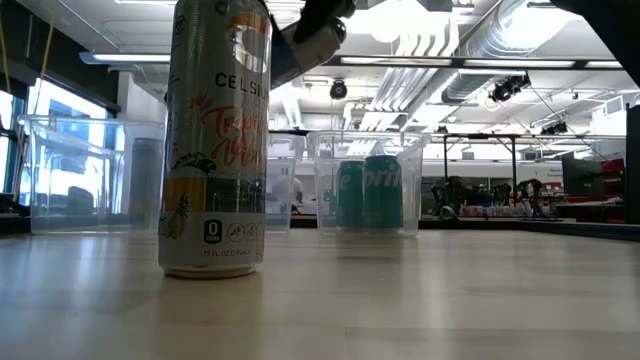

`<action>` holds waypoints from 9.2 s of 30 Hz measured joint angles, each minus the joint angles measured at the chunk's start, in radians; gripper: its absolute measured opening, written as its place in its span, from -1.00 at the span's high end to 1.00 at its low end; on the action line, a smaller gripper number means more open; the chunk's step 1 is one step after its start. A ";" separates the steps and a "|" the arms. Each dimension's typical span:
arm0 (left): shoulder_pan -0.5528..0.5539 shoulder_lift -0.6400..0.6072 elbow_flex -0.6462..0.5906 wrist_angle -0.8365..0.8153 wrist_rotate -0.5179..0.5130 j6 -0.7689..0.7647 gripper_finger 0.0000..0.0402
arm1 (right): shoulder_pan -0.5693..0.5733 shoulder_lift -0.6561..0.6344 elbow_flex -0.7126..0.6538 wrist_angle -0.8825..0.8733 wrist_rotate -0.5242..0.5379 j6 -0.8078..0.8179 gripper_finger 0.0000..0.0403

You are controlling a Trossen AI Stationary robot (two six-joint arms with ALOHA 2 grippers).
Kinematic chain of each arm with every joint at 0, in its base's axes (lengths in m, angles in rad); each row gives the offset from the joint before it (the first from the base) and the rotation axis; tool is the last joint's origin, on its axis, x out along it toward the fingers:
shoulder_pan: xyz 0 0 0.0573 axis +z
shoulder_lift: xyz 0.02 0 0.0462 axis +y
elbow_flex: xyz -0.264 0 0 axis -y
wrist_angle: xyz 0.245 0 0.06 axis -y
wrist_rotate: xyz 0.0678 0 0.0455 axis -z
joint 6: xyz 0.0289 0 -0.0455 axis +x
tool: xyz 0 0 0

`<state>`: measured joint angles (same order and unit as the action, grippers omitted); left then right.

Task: Sort soda cans
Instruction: Put the blue white soda can into the middle transparent bin

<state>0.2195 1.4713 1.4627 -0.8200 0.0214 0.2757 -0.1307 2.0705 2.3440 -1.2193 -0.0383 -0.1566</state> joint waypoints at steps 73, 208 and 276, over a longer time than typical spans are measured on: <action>0.159 -0.377 -0.108 0.052 -0.138 -0.114 -0.07 | -0.171 -0.055 -0.079 0.354 -0.031 -0.087 -0.38; 0.185 -0.427 -0.694 0.648 -0.357 -0.312 -0.81 | -0.286 0.198 -0.014 0.592 -0.272 0.171 -0.36; 0.170 -0.838 -0.845 0.605 -0.562 -0.622 -0.82 | -0.064 0.232 -0.410 0.890 -0.001 0.313 -0.36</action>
<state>0.3897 0.6334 0.6178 -0.2147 -0.5402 -0.3466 -0.1946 2.3024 1.9343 -0.3293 -0.0395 0.1569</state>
